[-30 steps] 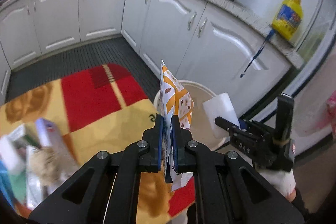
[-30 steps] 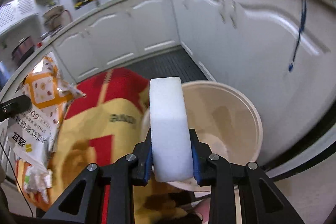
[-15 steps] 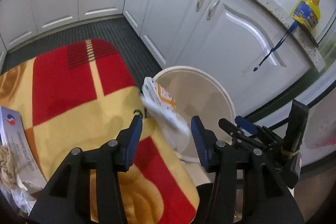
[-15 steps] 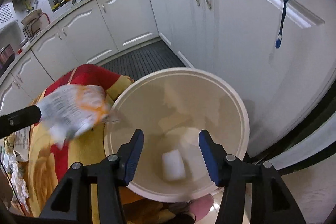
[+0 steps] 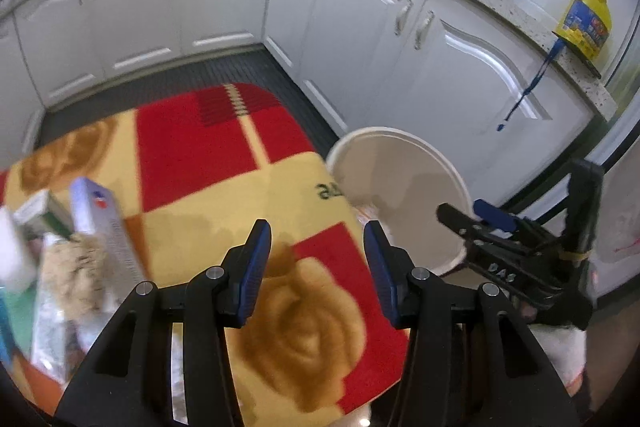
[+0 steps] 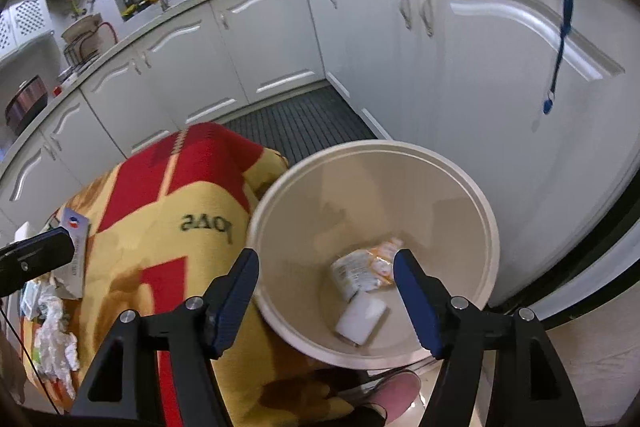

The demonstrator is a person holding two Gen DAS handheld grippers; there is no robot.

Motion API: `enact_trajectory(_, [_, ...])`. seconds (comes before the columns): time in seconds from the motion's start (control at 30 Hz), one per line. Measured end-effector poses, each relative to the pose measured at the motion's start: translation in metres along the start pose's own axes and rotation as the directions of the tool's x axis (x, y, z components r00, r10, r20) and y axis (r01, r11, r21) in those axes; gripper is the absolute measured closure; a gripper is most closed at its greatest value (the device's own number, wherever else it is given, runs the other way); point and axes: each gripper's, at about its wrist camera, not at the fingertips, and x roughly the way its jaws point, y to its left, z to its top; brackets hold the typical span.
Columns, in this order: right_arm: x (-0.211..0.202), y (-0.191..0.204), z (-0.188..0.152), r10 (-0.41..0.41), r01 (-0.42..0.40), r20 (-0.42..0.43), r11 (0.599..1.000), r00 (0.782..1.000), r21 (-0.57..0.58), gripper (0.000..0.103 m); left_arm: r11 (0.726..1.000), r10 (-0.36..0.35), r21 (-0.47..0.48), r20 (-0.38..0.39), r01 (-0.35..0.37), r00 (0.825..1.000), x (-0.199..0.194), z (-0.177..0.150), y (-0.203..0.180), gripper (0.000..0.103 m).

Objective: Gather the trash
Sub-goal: 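Move both tools back over the trash pile on the table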

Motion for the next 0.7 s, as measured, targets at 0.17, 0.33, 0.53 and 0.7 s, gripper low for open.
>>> enact_trajectory(0.17, [-0.011,0.024,0.001,0.029,-0.029,0.013,0.999,0.999,-0.022,0.035,0.998,0.055,0.004,0.051,-0.056,0.997,-0.022,-0.013,0.015,0.057])
enact_trajectory(0.33, [-0.023,0.049,-0.001,0.06,-0.059,0.028,0.997,0.998,-0.053,0.032,0.995,0.096,-0.01,0.094,-0.095,0.991,-0.044,-0.023,0.032,0.056])
enact_trajectory(0.53, [-0.037,0.083,-0.003,0.105,-0.1,0.037,0.99,0.994,-0.1,0.026,0.994,0.107,-0.044,0.124,-0.102,0.987,-0.064,-0.035,0.05,0.048])
enact_trajectory(0.7, [-0.045,0.108,-0.007,0.125,-0.117,0.044,0.982,0.991,-0.146,0.026,0.99,0.138,-0.057,0.136,-0.131,0.981,-0.079,-0.047,0.065,0.047])
